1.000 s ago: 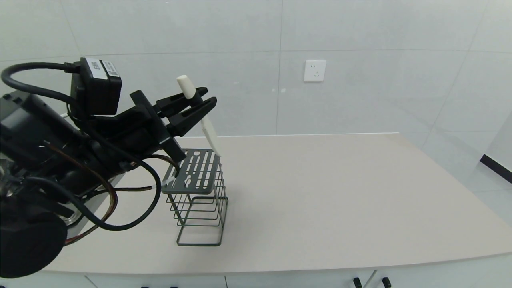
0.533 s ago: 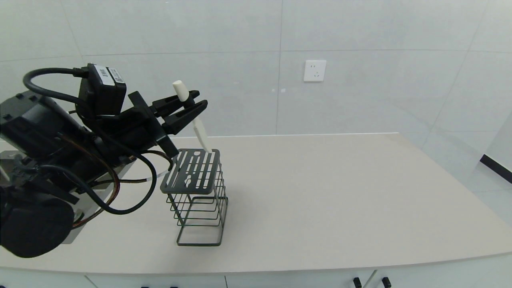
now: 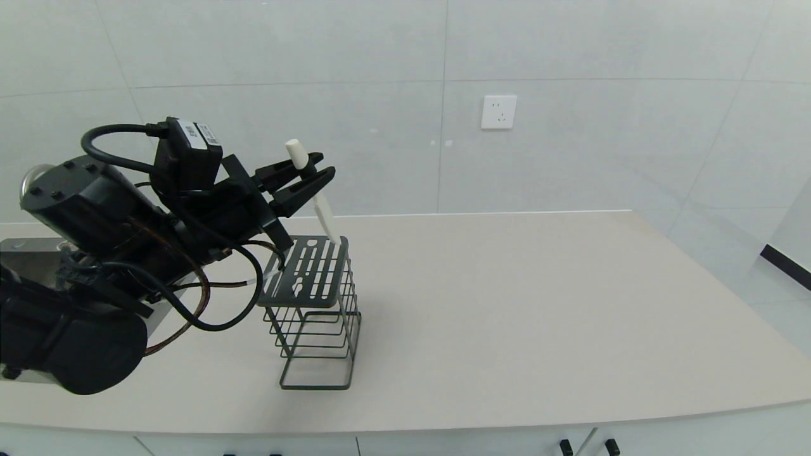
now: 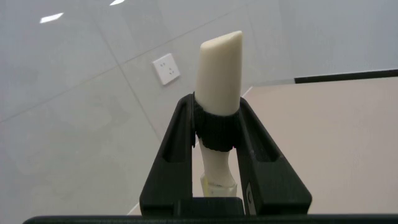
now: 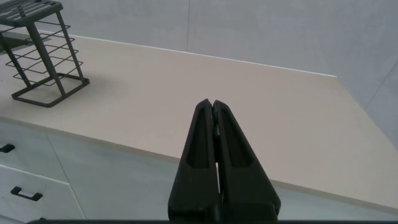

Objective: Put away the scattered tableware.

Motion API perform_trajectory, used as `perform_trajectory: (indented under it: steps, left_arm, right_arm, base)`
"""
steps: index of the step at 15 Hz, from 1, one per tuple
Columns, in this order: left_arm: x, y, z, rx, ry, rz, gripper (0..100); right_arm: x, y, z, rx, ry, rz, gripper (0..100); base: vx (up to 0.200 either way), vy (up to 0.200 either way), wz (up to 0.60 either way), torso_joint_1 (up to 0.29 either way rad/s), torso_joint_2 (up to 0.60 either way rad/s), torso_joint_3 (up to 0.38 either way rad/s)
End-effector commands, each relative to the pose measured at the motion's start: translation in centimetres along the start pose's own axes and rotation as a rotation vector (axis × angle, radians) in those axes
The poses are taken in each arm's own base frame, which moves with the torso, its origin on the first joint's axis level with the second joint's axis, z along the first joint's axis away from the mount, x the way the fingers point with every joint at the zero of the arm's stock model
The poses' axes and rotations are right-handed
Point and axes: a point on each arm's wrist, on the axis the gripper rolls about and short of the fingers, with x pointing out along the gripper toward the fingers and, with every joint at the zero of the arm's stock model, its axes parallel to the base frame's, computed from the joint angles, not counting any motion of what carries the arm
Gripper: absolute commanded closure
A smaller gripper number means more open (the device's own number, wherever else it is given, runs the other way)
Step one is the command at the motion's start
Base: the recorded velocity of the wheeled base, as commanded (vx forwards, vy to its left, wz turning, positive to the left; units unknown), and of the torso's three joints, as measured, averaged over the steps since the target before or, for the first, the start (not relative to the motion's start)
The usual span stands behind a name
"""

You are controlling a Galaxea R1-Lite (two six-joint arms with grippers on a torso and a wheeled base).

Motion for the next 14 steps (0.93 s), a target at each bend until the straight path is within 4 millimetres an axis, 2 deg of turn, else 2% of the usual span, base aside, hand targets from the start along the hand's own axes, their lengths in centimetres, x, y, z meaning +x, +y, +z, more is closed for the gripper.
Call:
perform_trajectory:
  steps: [1, 6, 10, 14]
  left_arm:
    - [-0.2, 0.1, -0.2, -0.003, 0.005, -0.02, 100]
    - [-0.4, 0.1, 0.1, 0.0, 0.002, -0.032, 100]
    - [-1.9, 0.0, 0.6, -0.043, 0.061, -0.017, 100]
    - [-1.8, 0.1, 0.5, -0.04, 0.06, -0.015, 100]
  right_arm:
    - [0.0, 0.0, 0.0, 0.003, 0.003, 0.001, 100]
    - [0.0, 0.0, 0.0, 0.015, 0.002, 0.001, 100]
    - [0.0, 0.0, 0.0, 0.014, 0.002, 0.001, 100]
    - [0.0, 0.0, 0.0, 0.014, 0.002, 0.001, 100]
  base:
    - [0.0, 0.0, 0.0, 0.0, 0.0, 0.0]
    - [0.0, 0.0, 0.0, 0.0, 0.0, 0.0]
    - [0.0, 0.0, 0.0, 0.0, 0.0, 0.0]
    - [0.0, 0.0, 0.0, 0.0, 0.0, 0.0]
